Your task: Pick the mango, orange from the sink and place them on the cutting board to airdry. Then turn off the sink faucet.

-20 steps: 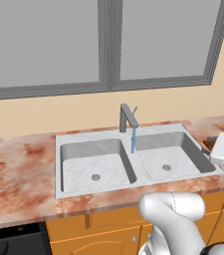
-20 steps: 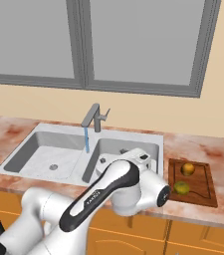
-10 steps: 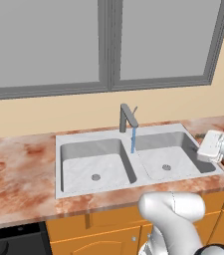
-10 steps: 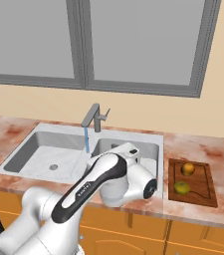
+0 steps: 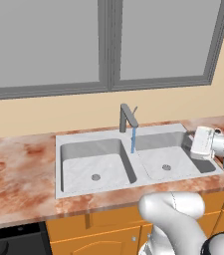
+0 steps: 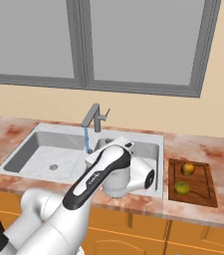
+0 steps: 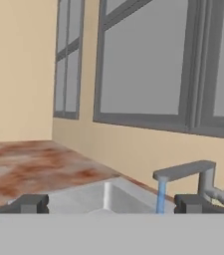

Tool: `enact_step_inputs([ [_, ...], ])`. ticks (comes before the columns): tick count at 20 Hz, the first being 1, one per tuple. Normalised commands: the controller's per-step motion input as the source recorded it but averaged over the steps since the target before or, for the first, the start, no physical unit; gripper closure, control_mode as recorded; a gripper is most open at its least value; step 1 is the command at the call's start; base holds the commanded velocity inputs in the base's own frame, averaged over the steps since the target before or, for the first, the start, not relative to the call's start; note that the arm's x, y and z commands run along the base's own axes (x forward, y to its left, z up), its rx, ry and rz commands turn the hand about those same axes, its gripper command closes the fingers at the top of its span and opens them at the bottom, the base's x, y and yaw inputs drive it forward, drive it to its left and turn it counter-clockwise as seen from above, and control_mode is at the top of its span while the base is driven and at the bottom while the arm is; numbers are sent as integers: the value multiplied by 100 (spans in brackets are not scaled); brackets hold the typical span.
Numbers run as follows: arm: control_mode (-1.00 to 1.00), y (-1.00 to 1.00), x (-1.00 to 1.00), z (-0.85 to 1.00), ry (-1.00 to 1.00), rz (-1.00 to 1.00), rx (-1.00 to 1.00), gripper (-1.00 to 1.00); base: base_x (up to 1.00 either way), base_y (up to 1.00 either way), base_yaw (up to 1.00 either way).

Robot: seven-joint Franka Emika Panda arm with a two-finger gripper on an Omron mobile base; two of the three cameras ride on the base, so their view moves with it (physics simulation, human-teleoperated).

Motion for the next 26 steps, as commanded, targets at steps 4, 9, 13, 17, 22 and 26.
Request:
enact_step_inputs([
  [4,-100,0,7,13,-9,3,0,-100,0,0,0],
  [9,-100,2,24,6,-5,-5,0,-100,0,0,0],
  [13,-100,17,42,0,0,-11,0,-100,0,0,0],
  [17,-100,25,49,0,0,-10,0,-100,0,0,0],
  [22,-100,10,39,0,0,-2,0,-100,0,0,0],
  [26,-100,0,27,-1,0,4,-2,-100,0,0,0],
])
